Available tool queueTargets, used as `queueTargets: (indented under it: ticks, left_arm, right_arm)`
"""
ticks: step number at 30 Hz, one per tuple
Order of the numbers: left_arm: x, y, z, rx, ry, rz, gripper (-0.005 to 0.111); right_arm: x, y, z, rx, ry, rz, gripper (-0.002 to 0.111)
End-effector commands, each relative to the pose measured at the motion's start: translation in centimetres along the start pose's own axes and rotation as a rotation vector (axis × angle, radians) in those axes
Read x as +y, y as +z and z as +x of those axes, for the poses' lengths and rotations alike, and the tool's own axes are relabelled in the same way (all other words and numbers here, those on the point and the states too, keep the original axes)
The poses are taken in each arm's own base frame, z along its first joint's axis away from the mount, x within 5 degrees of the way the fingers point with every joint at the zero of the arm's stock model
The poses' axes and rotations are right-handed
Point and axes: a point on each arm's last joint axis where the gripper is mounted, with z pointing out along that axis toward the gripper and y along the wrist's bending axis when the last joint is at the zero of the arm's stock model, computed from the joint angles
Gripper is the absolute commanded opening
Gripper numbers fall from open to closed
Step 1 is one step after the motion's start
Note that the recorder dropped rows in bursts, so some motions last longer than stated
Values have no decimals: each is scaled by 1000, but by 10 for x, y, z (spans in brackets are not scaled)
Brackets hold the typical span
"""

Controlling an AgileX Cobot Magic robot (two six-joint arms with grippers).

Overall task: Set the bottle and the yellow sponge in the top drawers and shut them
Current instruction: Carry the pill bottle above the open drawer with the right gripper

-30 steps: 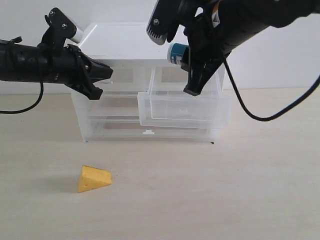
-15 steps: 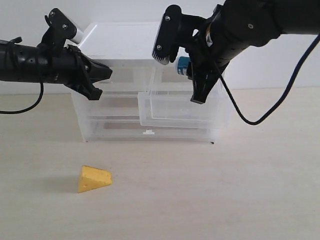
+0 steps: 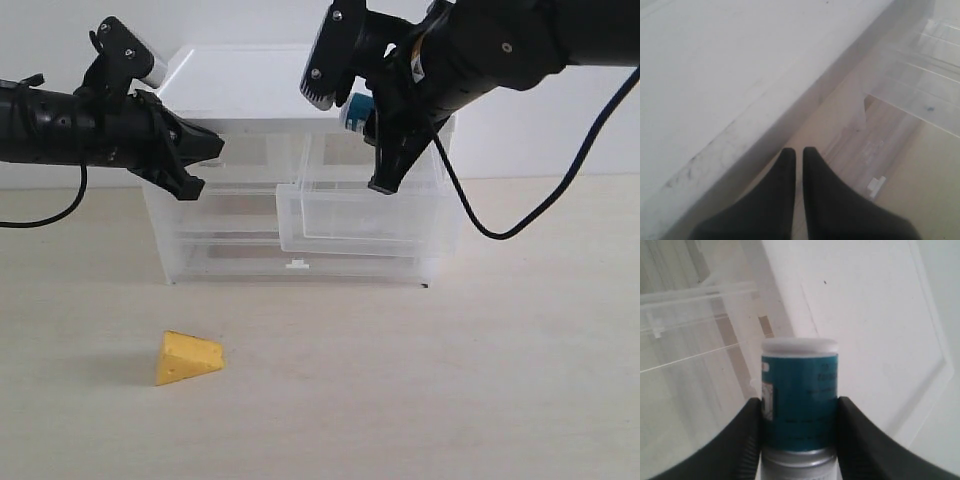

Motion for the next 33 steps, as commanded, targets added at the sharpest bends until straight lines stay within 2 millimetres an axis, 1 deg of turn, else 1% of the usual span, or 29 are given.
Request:
queueTargets:
  ticks: [1,2,6,8,13,19,33]
  left_arm:
    - [3,-2,0,9,7,-21,4]
    - [3,-2,0,9,7,-21,4]
    - [3,-2,0,9,7,-21,4]
    - [3,-2,0,9,7,-21,4]
    - [3,-2,0,9,5,-21,4]
    - [3,-2,0,9,5,-21,4]
    - [3,-2,0,10,5,-23,4]
  right_arm:
    - [-5,-2,0,-8,34,4,28]
    - [-5,-2,0,-9,39,2,30]
    - [-3,-2,0,-14,70,-14,30]
    - [1,-3,-1,-11,55,-52,30]
    - [2,-3,-1,-17,70,-68,30]
    - [5,-3,2,22,50,-96,30]
    - [6,-3,1,12,89,-107,30]
